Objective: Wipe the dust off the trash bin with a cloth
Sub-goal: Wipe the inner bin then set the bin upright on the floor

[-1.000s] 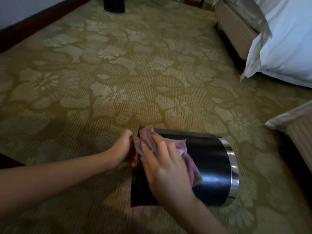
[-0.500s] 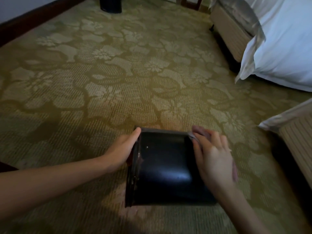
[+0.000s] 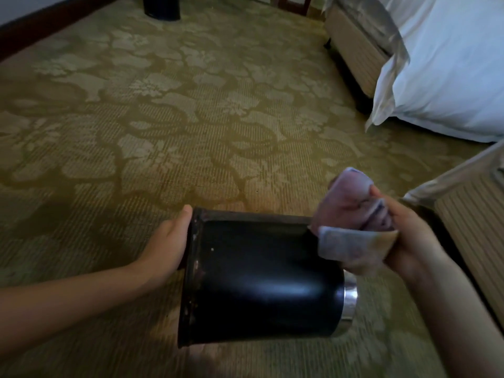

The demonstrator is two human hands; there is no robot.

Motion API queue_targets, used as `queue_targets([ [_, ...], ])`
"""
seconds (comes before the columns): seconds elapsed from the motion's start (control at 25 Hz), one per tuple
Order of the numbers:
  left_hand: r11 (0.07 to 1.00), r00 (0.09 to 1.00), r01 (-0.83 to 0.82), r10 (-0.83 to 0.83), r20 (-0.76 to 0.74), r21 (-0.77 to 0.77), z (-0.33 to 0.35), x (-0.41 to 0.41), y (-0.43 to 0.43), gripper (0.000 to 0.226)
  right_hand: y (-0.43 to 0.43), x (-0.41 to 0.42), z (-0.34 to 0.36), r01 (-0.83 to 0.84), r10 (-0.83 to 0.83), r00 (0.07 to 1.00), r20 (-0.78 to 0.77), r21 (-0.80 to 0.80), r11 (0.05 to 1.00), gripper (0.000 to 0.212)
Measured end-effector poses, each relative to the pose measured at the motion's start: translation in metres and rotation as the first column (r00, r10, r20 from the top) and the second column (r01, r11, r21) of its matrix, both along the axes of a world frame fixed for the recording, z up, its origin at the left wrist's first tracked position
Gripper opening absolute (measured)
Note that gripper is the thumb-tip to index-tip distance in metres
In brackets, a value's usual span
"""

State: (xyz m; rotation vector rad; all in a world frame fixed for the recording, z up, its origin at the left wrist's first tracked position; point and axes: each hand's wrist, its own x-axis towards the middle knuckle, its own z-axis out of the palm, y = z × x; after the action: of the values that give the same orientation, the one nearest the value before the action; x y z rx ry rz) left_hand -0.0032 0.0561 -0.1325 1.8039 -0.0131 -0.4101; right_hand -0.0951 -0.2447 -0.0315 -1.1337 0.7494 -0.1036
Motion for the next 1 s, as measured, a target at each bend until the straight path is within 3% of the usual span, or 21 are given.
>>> queue_targets([
  [0.16, 0.986, 0.983, -0.165, 0.164, -0.079, -0.002, 0.011, 0.0, -0.013, 0.057, -0.014, -0.003, -0.016, -0.096, 0.11, 0.976, -0.189, 0.077, 0.992, 0.028],
  [0.28, 0.987, 0.986, -0.155, 0.157, -0.06, 0.039, 0.011, -0.002, -0.015, 0.06, -0.016, 0.002, -0.027, -0.028, 0.056, 0.984, -0.171, 0.16, 0.987, 0.029],
  [0.32, 0.986, 0.987, -0.16, 0.161, -0.026, 0.056, 0.011, -0.004, -0.015, 0.062, -0.013, 0.004, -0.025, -0.012, 0.037, 0.992, -0.125, 0.193, 0.981, 0.022],
  [0.4, 0.984, 0.984, -0.168, 0.163, 0.072, 0.063, 0.014, -0.004, -0.014, 0.064, -0.019, 0.006, -0.026, 0.002, 0.0, 1.0, -0.011, 0.198, 0.98, 0.038],
  [0.48, 0.991, 0.981, -0.13, 0.126, 0.15, 0.023, 0.019, 0.001, -0.016, 0.066, -0.02, 0.008, -0.022, -0.022, -0.001, 0.995, 0.096, 0.232, 0.972, 0.021],
  [0.56, 0.997, 0.977, -0.076, 0.077, 0.197, -0.011, 0.021, 0.007, -0.015, 0.065, -0.017, 0.013, -0.023, -0.173, 0.098, 0.969, 0.227, 0.338, 0.925, 0.044],
  [0.6, 0.999, 0.978, -0.041, 0.043, 0.204, -0.017, 0.019, 0.009, -0.014, 0.063, -0.014, 0.014, -0.027, -0.212, 0.113, 0.941, 0.318, 0.295, 0.932, 0.046],
  [0.72, 0.993, 0.972, 0.118, -0.111, 0.209, -0.021, -0.001, 0.01, -0.006, 0.059, -0.027, 0.024, -0.047, 0.039, -0.097, 0.983, 0.154, 0.341, 0.939, 0.036],
  [0.76, 0.983, 0.959, 0.184, -0.177, 0.222, -0.011, -0.008, 0.009, -0.004, 0.057, -0.029, 0.024, -0.054, 0.111, -0.154, 0.978, 0.142, 0.274, 0.955, 0.038],
  [0.88, 0.931, 0.898, 0.348, -0.365, 0.247, 0.111, -0.02, 0.011, 0.0, 0.063, -0.039, 0.017, -0.058, 0.162, -0.2, 0.967, 0.16, 0.219, 0.962, 0.056],
  [1.0, 0.894, 0.854, 0.382, -0.438, 0.281, 0.234, -0.022, 0.017, 0.001, 0.075, -0.063, 0.013, -0.033, 0.305, -0.318, 0.897, 0.308, 0.092, 0.948, 0.066],
])
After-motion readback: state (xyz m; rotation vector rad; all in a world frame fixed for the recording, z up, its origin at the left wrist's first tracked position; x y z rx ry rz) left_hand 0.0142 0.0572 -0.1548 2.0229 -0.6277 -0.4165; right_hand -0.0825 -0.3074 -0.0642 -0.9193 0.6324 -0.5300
